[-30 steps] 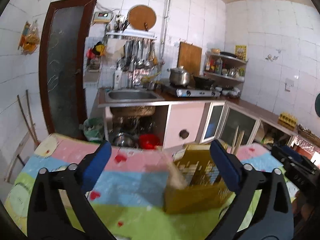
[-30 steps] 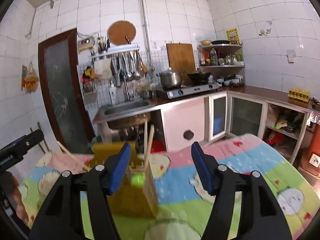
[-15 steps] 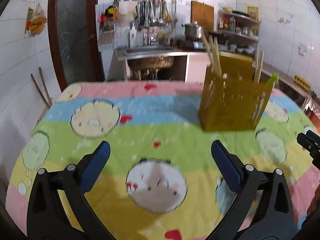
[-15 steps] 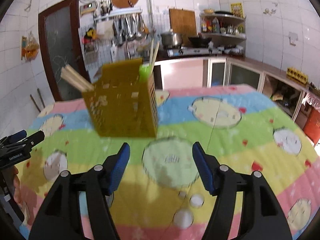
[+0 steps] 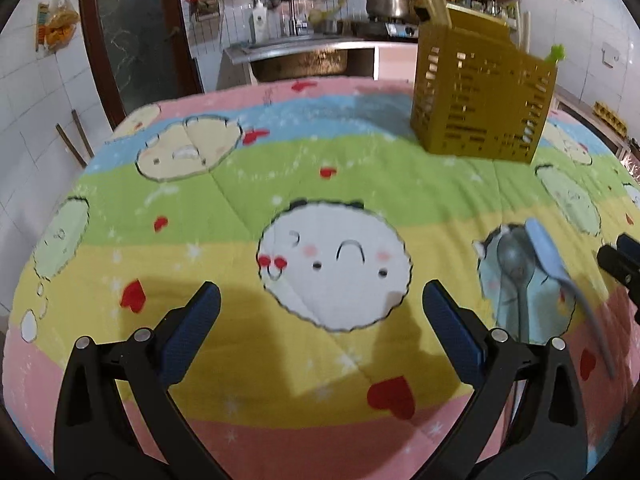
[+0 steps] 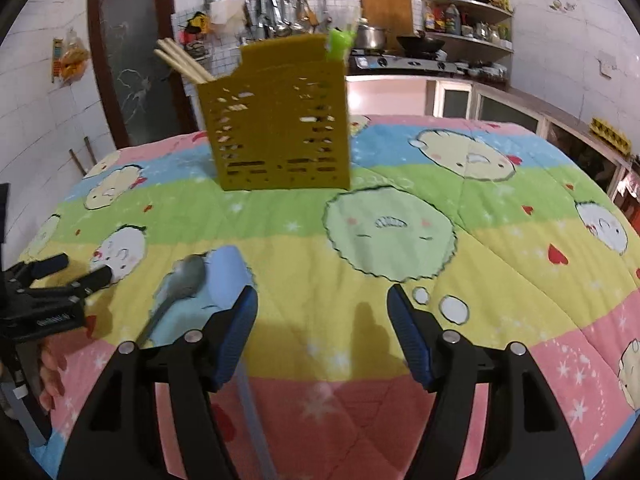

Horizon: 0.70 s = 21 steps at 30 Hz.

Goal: Organize utensils
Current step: 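Move both open tools down to the blue spatula and metal spoon on the quilt, then close the right tool on the handle of the blue spatula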

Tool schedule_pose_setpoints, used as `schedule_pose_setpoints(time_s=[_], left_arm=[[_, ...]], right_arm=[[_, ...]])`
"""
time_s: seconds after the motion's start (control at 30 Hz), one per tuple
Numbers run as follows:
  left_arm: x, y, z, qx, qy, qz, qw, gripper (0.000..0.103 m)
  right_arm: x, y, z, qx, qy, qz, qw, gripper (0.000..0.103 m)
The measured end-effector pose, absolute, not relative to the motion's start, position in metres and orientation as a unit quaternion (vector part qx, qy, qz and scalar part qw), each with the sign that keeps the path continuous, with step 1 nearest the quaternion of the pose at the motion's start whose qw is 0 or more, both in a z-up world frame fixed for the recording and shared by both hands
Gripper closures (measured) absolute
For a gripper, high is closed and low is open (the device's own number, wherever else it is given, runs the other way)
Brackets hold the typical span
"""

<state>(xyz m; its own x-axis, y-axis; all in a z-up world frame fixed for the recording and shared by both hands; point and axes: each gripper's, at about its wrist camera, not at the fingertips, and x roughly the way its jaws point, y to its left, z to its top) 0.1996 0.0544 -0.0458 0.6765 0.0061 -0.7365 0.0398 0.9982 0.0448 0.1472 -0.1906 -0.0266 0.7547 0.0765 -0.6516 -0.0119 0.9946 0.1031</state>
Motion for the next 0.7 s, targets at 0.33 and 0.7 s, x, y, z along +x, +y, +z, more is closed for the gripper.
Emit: schedule_pose_setpoints(time_s=[0.33, 0.7], left_arm=[[0.200, 0.058, -0.054, 0.026, 0.426, -0.023, 0.904, 0.005], [0.203, 0.069, -0.045, 0.012, 0.415, -0.005, 0.910, 0.005]], right_arm=[[0.167, -0.162, -0.043, 0.020, 0.414, 0.061, 0.908, 0.036], [0.191, -0.134, -0.044, -0.007, 0.450, 0.056, 0.891, 0.037]])
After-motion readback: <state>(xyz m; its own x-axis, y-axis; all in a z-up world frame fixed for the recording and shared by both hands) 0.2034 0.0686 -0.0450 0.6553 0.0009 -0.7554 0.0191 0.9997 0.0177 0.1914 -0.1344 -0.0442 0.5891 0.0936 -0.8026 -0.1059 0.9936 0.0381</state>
